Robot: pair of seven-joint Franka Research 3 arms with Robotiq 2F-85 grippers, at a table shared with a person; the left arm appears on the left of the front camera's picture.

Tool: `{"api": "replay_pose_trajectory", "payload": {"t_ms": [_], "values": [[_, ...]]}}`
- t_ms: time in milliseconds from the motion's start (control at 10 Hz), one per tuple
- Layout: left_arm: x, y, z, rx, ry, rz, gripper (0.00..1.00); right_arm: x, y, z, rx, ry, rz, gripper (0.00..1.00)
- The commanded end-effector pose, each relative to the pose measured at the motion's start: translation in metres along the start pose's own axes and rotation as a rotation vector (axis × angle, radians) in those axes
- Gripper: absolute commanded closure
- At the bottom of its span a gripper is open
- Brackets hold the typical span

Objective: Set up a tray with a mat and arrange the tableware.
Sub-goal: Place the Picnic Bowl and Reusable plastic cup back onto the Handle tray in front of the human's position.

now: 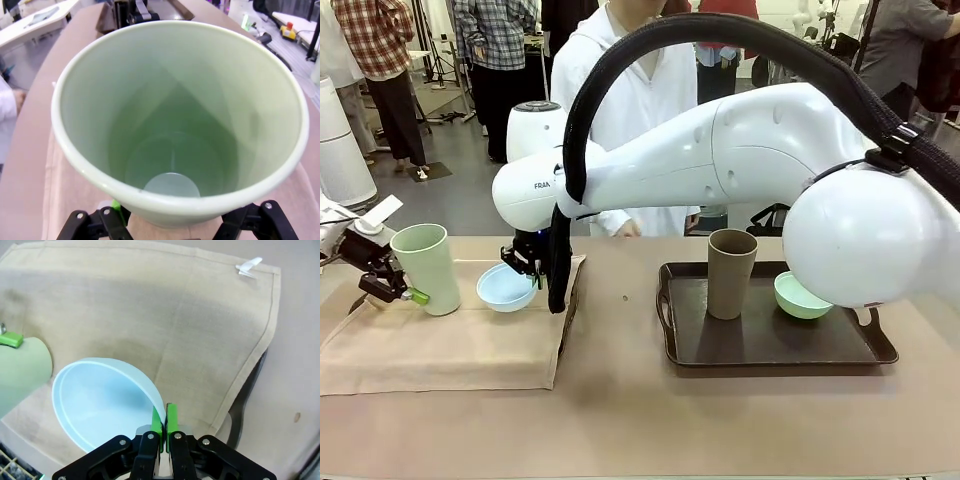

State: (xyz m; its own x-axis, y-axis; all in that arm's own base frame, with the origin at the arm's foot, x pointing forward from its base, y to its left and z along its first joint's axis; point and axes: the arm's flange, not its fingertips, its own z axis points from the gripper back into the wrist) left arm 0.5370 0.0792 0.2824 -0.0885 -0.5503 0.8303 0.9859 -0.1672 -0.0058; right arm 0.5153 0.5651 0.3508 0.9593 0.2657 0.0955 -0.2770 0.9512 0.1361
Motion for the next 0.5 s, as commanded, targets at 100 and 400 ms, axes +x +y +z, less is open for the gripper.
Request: {"api": "replay_pose_trajectory", "payload": {"t_ms": [100,400], "values": [[-0.0015,0.0071,-0.0017,0.018,-0.011,-0.036,0.18,0.0114,0.0037,-0.0047,0.044,0.035,0.017,0.96],[-0.0021,0.0041,0.0001,0.005,-0.001,-0.025,0.00,0.0087,0.0034,-0.0019,0.036,0.037,0.024,0.00]]}}
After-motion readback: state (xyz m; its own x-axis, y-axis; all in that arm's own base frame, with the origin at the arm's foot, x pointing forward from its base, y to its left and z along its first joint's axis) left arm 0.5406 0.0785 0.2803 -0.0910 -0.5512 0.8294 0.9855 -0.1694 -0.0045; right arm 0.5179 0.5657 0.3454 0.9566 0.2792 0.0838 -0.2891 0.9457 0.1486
